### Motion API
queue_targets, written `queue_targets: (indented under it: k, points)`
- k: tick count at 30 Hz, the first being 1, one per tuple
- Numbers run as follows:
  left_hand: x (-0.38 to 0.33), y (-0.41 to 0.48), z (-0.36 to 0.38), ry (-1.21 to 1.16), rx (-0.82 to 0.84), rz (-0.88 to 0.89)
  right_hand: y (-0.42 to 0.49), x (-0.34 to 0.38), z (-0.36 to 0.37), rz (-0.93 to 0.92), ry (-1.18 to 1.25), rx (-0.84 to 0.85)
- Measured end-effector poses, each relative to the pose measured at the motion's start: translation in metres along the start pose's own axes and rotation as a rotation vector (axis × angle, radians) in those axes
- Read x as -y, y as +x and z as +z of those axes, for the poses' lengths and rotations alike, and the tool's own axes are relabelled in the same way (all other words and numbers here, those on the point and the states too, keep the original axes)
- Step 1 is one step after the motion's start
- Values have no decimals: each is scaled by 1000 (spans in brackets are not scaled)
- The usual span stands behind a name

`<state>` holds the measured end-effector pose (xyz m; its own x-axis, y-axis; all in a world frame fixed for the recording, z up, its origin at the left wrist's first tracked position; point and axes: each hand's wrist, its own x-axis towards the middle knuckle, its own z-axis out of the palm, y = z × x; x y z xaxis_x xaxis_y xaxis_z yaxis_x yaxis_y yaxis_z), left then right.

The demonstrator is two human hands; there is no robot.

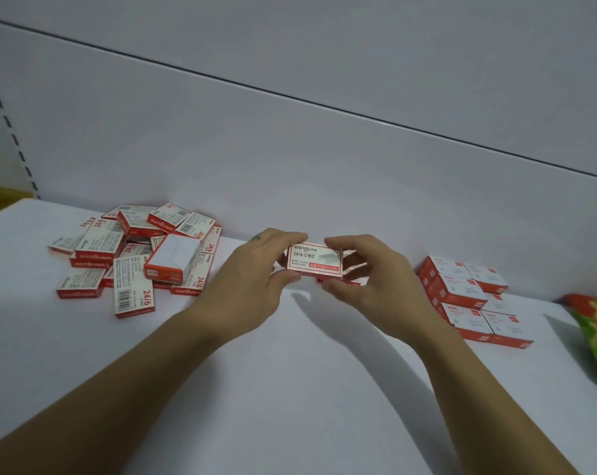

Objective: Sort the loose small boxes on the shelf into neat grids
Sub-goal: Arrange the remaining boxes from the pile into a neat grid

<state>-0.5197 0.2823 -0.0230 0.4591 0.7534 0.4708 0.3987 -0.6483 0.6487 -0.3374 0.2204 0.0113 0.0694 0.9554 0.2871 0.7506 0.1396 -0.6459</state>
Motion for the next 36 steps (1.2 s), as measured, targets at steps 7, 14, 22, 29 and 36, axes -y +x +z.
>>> queue_targets:
  k: [7,14,22,29,36]
  points:
    - [2,-2,12,73,46,10,5,-12,-18,-175,-495,-13]
    - [0,-3,26,408,257,77,-14,-69,-47,175,-552,-115]
    - [5,-1,35,455,298,53,-9,-73,-24,262,-462,-120]
    - [6,4,40,377,346,-7,-6,-74,-13,246,-573,-127]
    - [-1,6,31,319,365,-42,-2,-56,-13,227,-719,-33]
